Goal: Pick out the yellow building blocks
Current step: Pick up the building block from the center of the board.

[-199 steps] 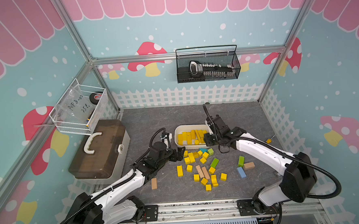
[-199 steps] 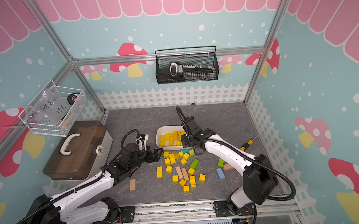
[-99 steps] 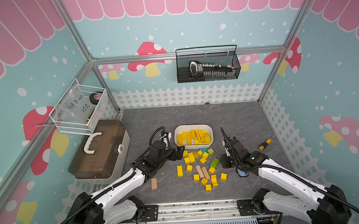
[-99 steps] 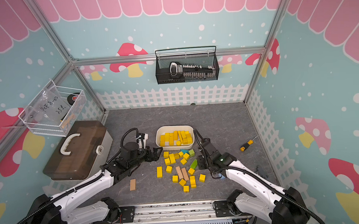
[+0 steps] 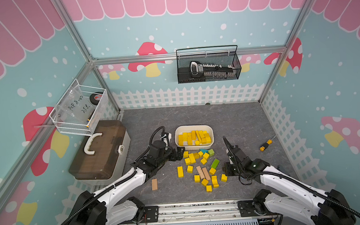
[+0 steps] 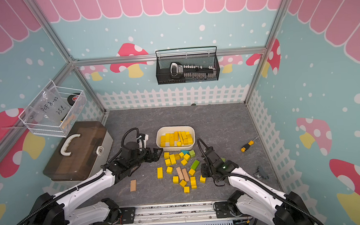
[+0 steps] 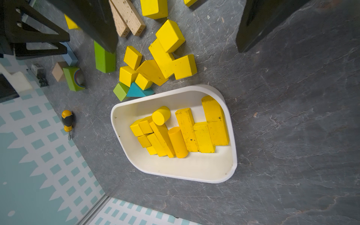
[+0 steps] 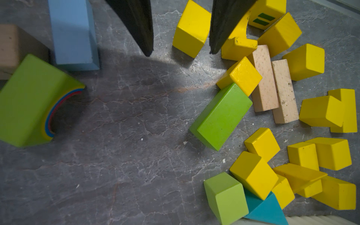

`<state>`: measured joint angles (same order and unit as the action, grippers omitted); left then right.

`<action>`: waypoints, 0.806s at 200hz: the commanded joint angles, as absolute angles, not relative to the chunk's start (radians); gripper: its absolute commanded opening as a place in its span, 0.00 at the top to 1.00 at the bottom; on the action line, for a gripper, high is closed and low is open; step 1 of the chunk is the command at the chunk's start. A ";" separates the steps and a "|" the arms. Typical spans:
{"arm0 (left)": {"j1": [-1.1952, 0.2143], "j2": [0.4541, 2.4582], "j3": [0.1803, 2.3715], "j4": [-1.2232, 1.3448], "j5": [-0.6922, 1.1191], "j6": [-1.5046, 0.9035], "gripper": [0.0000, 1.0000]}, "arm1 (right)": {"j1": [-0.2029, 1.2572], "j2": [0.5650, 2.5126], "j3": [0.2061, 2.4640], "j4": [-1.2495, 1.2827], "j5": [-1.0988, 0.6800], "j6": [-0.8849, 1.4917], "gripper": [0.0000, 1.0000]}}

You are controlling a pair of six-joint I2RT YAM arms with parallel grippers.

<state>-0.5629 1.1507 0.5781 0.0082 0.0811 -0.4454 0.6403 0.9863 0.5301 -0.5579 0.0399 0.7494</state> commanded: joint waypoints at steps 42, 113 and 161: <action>-0.552 1.165 0.612 0.002 0.101 -0.460 0.01 | 0.637 1.005 0.509 -0.537 -0.003 0.809 0.49; -0.552 1.169 0.613 0.001 0.103 -0.461 0.01 | 0.649 1.012 0.495 -0.540 -0.040 0.852 0.51; -0.551 1.164 0.610 0.005 0.103 -0.462 0.01 | 0.664 1.007 0.505 -0.601 -0.048 0.899 0.53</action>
<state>-0.5571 1.1679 0.5900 0.0044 0.0914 -0.4461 0.6525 1.0084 0.5037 -0.5484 -0.0418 0.8536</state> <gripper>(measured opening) 0.993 0.469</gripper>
